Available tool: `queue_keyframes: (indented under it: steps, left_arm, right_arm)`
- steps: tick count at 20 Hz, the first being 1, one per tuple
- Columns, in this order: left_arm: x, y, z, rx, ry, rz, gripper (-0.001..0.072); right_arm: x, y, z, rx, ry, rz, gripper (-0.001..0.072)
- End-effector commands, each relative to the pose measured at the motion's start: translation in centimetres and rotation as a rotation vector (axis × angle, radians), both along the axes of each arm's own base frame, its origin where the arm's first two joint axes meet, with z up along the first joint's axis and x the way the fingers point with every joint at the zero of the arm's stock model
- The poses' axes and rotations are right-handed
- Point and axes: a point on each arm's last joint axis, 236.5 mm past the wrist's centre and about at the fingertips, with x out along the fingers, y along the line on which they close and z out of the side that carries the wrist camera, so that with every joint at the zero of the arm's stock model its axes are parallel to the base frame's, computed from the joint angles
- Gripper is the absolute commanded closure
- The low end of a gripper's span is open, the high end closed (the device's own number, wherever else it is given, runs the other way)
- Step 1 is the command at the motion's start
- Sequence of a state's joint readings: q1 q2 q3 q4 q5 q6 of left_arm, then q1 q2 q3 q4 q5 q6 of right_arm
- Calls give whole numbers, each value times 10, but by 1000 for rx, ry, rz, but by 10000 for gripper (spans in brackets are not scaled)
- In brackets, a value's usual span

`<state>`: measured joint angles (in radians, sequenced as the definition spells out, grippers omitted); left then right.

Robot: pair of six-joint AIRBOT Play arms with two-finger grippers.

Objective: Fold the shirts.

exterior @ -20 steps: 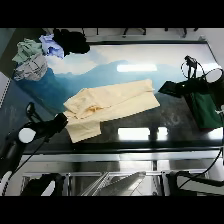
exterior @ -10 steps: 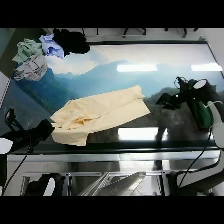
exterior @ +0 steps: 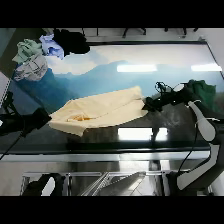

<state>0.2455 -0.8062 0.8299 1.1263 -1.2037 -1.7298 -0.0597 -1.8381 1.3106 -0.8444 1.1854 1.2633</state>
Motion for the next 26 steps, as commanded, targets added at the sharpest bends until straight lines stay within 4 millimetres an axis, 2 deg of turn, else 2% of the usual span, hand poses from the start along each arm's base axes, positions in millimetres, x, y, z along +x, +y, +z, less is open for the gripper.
queue_keyframes:
  steps: [1, 3, 5, 7, 9, 10, 12, 15, 18, 20, 22, 24, 26]
  left_arm:
    - [11, 2, 4, 19, -1, -49, 697]
    - [7, 1, 2, 27, 2, -73, 697]
    - [4, 0, 8, 43, -23, -94, 697]
    - [0, 0, 23, 59, -74, -93, 697]
    - [-5, -5, 50, 79, -148, -108, 697]
    - [-7, -9, 67, 107, -201, -141, 697]
    - [-8, -21, 115, 185, -356, -235, 697]
    - [-10, -39, 196, 220, -542, -278, 698]
    - [-21, -49, 271, 254, -685, -313, 697]
    - [-33, -50, 317, 292, -767, -325, 698]
    - [-49, -37, 360, 392, -833, -296, 698]
    - [-64, -22, 395, 483, -880, -257, 697]
    - [-76, -21, 420, 513, -923, -252, 697]
  right_arm:
    - [-2, 6, 6, 11, -1, 13, 691]
    - [-10, -4, 24, -33, -27, 69, 691]
    - [-31, -27, 54, -152, -55, 173, 691]
    - [-46, -48, 100, -276, -116, 181, 692]
    - [-52, -52, 166, -312, -267, 106, 691]
    - [-55, -51, 201, -324, -373, 88, 692]
    - [-65, -55, 275, -360, -607, 32, 692]
    - [-97, -68, 363, -428, -839, -69, 692]
    - [-137, -74, 444, -452, -1051, -159, 692]
    - [-162, -84, 491, -498, -1177, -213, 692]
    - [-186, -96, 538, -551, -1300, -266, 693]
    - [-205, -102, 578, -580, -1401, -309, 692]
    - [-215, -102, 608, -589, -1482, -320, 692]
